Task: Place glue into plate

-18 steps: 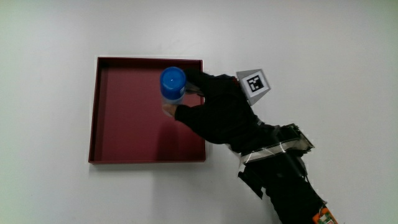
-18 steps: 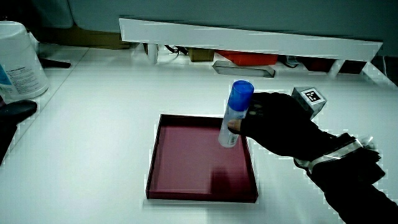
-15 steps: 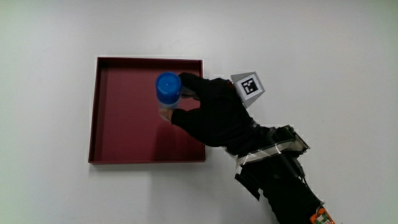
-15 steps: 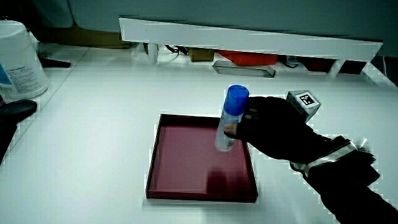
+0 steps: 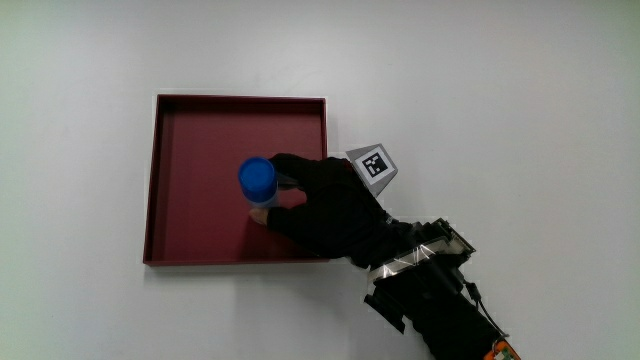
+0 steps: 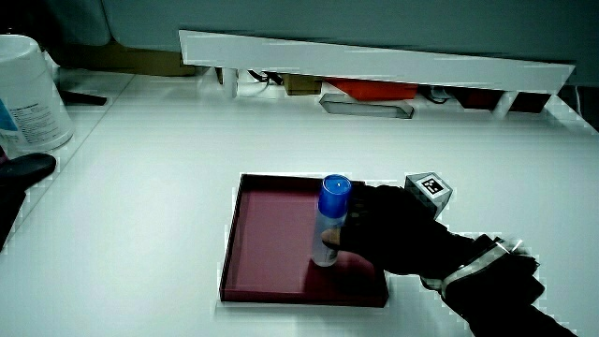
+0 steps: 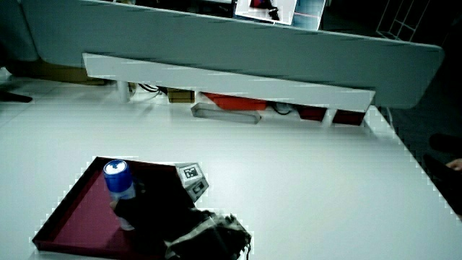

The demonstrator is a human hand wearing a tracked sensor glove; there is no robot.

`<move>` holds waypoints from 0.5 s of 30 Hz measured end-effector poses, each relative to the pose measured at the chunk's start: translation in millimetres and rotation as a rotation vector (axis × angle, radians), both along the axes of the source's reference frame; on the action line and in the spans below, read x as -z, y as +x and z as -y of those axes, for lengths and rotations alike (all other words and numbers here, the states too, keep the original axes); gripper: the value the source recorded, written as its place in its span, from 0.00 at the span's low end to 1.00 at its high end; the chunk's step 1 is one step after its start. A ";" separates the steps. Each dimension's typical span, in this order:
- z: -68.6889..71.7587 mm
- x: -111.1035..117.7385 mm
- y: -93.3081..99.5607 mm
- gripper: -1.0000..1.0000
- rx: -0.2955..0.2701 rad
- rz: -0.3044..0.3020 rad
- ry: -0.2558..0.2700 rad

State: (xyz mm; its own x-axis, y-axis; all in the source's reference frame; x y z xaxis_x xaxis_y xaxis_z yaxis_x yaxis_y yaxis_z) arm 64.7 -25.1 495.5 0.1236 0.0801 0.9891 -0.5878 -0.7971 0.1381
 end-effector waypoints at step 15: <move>-0.8 -8.2 3.6 0.32 0.004 -0.004 -0.018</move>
